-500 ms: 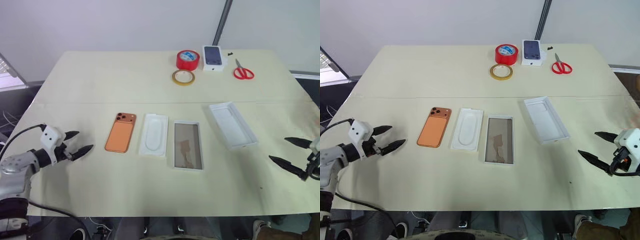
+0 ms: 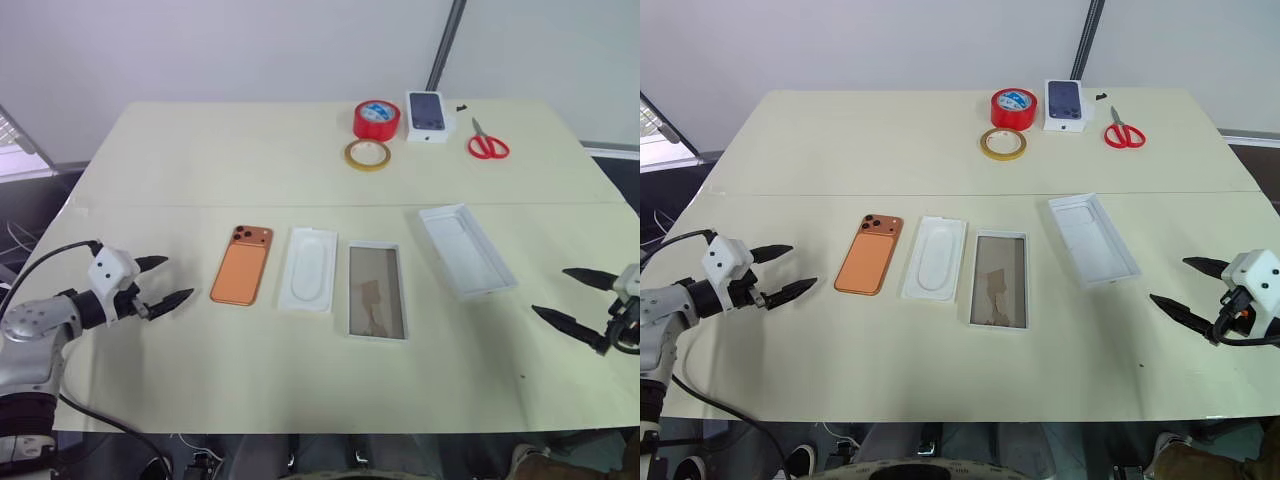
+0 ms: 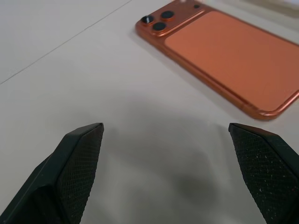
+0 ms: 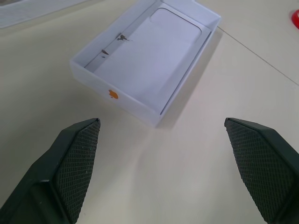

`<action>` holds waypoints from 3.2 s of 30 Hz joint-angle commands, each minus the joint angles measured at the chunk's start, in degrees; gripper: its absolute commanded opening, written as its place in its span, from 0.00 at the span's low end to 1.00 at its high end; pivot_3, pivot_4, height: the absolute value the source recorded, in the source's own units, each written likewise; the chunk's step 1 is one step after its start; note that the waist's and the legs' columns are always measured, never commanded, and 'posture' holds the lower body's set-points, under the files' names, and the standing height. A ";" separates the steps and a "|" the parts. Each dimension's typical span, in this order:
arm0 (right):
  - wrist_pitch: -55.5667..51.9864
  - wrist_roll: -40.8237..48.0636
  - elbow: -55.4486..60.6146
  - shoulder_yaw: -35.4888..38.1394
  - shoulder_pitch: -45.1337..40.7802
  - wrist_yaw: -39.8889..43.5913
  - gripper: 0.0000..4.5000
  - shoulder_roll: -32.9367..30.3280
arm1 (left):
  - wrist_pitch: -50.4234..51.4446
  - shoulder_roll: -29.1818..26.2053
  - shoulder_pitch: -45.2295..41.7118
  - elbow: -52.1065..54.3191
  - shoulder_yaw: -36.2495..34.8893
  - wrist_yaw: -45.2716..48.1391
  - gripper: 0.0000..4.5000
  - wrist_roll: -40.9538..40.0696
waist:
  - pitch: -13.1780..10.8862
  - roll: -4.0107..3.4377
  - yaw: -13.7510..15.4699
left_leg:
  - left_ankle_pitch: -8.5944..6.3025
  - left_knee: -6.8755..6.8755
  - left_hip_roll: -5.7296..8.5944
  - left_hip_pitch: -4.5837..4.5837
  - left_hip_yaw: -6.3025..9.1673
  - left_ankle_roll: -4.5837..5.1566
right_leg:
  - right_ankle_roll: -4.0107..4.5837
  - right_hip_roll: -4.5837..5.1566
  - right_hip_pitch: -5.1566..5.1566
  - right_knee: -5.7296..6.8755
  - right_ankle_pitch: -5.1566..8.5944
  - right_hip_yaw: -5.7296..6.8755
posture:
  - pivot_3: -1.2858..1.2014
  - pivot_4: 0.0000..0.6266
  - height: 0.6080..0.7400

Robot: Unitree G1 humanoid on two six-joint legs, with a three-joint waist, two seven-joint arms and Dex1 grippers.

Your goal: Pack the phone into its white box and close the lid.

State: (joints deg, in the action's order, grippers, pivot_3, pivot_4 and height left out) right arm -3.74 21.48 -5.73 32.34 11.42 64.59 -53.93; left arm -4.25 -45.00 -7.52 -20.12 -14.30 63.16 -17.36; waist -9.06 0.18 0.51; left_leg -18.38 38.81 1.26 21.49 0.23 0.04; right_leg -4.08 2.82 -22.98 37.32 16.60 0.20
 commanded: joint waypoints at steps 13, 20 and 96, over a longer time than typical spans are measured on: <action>-1.66 1.08 4.84 -0.29 -1.97 -0.82 0.99 -0.48 | 2.90 0.85 -2.87 4.93 0.42 2.52 1.00 -5.68 | 0.00 0.00 -0.02 | 0.00 0.00 0.00 0.00 0.00 0.00 | 0.00 0.00 0.00 0.00 0.00 0.00 | 0.52 0.24 1.00; -5.13 2.21 16.71 -8.81 -8.20 -1.67 0.99 0.06 | 21.95 3.93 -6.14 16.35 5.87 -2.99 1.00 -8.49 | 0.00 0.00 -0.08 | 0.00 0.02 0.00 0.01 0.01 0.01 | -0.02 -0.01 0.00 0.03 -0.01 0.00 | 0.52 0.24 1.00; -3.60 -15.78 18.56 -47.26 -21.98 -4.93 0.01 11.50 | 85.23 37.38 -28.80 21.70 -15.71 -48.58 0.00 -26.53 | -0.20 0.36 0.18 | 0.23 0.29 0.09 0.05 0.07 -0.39 | -0.06 -0.09 -0.03 0.21 -0.03 0.02 | 0.52 0.24 1.00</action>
State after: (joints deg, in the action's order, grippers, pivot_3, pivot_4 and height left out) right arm -9.10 7.01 13.50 -14.44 -9.50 59.96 -43.16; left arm 80.18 -7.98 -34.53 0.88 -27.84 15.58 -41.55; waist -9.26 0.55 0.69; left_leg -18.14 39.11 1.35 21.55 0.30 -0.37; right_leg -4.14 2.72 -23.00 37.53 16.57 0.22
